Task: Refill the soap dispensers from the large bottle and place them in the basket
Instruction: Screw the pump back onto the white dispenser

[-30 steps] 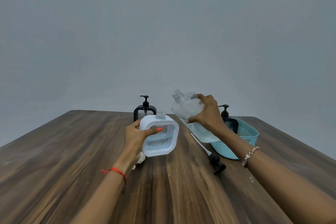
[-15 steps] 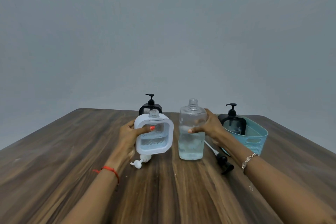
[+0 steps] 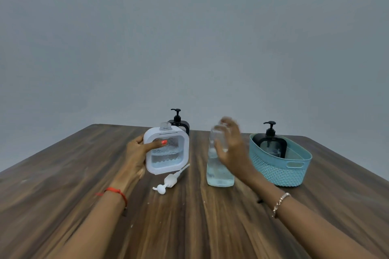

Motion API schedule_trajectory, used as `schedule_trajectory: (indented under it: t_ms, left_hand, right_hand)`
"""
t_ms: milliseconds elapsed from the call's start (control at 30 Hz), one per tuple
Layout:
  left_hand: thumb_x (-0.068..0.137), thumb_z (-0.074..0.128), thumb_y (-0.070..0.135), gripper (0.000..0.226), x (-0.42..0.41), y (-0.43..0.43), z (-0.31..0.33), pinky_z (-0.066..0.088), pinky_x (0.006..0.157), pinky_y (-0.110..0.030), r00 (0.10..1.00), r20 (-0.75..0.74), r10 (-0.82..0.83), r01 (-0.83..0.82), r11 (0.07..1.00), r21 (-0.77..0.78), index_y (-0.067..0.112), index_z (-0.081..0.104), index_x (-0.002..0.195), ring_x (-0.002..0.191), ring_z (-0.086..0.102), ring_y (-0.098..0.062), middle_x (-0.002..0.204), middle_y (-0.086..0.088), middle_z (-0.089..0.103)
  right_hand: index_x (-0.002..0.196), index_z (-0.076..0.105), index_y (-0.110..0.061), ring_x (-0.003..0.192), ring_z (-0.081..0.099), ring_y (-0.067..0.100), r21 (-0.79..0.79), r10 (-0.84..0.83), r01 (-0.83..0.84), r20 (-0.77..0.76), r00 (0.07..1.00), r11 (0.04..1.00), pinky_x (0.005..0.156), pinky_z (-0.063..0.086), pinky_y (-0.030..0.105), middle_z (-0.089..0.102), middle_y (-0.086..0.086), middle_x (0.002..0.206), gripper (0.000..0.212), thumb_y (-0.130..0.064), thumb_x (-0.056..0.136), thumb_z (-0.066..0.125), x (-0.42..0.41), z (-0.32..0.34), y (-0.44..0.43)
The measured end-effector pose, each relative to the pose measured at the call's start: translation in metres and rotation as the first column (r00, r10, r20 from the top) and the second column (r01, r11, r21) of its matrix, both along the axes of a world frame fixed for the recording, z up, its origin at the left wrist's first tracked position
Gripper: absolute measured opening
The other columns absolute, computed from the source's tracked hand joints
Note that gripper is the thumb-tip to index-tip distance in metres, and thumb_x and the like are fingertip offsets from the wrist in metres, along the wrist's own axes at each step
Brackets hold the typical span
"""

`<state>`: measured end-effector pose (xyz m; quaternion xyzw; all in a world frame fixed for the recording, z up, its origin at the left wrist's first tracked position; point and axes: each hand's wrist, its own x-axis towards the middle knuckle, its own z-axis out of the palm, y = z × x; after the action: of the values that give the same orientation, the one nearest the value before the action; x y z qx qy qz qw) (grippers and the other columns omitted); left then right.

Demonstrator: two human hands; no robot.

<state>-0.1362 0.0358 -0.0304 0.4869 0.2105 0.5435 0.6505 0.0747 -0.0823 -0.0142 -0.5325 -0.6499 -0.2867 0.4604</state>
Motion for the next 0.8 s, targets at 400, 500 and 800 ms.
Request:
schedule_trajectory:
  t_ms: [400,500,800]
  left_hand:
    - [0.059,0.076,-0.003,0.030,-0.028,0.011,0.004,0.057,0.050,-0.029,0.995,0.001,0.103,-0.103,0.995,-0.002,0.008,0.067,0.086,0.060,0.070,-0.019,0.072,-0.004,0.072]
    - [0.061,0.076,-0.005,0.030,-0.029,0.012,0.001,0.059,0.054,-0.034,0.995,0.001,0.096,-0.096,0.995,-0.009,0.008,0.068,0.087,0.064,0.070,-0.021,0.078,-0.008,0.071]
    - [0.060,0.075,-0.006,0.030,-0.024,0.007,0.004,0.057,0.050,-0.031,0.998,0.023,0.053,-0.053,0.998,-0.015,0.007,0.067,0.086,0.060,0.070,-0.020,0.071,-0.005,0.073]
  right_hand:
    - [0.127,0.050,-0.008,0.116,0.044,0.029,-0.736,0.269,0.138,0.406,0.873,0.663,0.090,0.043,0.040,0.051,0.014,0.126,0.047,0.010,0.084,0.046,-0.073,-0.059,0.051]
    - [0.110,0.059,0.000,0.106,0.048,0.029,-0.751,0.283,0.092,0.355,0.891,0.654,0.087,0.043,0.039,0.056,0.016,0.112,0.029,0.008,0.084,0.050,-0.077,-0.057,0.052]
    - [0.097,0.071,-0.004,0.066,0.058,0.006,-0.466,0.270,-0.400,-0.322,0.907,0.789,0.066,0.046,0.014,0.068,0.005,0.081,0.030,-0.002,0.068,0.075,-0.053,0.050,0.022]
